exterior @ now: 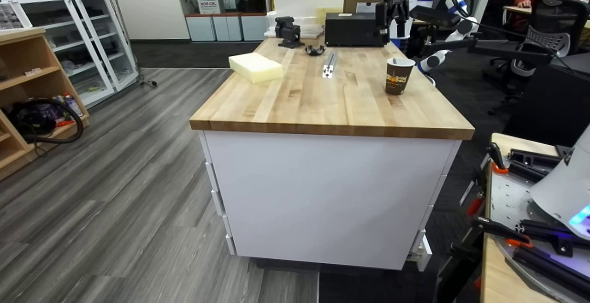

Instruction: Take the pen out of the cup and put it on the counter

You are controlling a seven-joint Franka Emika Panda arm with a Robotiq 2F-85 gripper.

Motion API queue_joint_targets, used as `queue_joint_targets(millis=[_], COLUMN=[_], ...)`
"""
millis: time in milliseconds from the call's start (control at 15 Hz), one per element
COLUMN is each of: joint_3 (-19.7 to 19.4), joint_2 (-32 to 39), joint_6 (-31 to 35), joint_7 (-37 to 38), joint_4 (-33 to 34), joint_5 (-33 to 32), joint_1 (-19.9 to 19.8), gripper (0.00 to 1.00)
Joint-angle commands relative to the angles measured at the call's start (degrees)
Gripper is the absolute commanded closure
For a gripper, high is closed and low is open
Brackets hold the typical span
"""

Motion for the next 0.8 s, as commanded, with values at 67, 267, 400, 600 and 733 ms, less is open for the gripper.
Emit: queue_joint_targets(millis=[67, 267, 400, 600, 733], joint_3=[0.6, 0.1, -0.4, -0.8, -0.8], joint_2=[0.0, 1.7, 3.2, 5.1, 6.5], joint_6=[-0.4, 0.6, 2.6, 8.4, 11.5], joint_7=[0.2, -1.1, -2.5, -3.5, -4.5], joint_4=[0.4, -0.3, -0.8, -1.7, -1.9], joint_5=[-0.1, 1.4, 2.6, 3.0, 3.0], joint_1=[-0.4, -1.2, -2.0, -3.2, -3.9], gripper=[0.00, 0.00, 0.00, 0.00, 0.04])
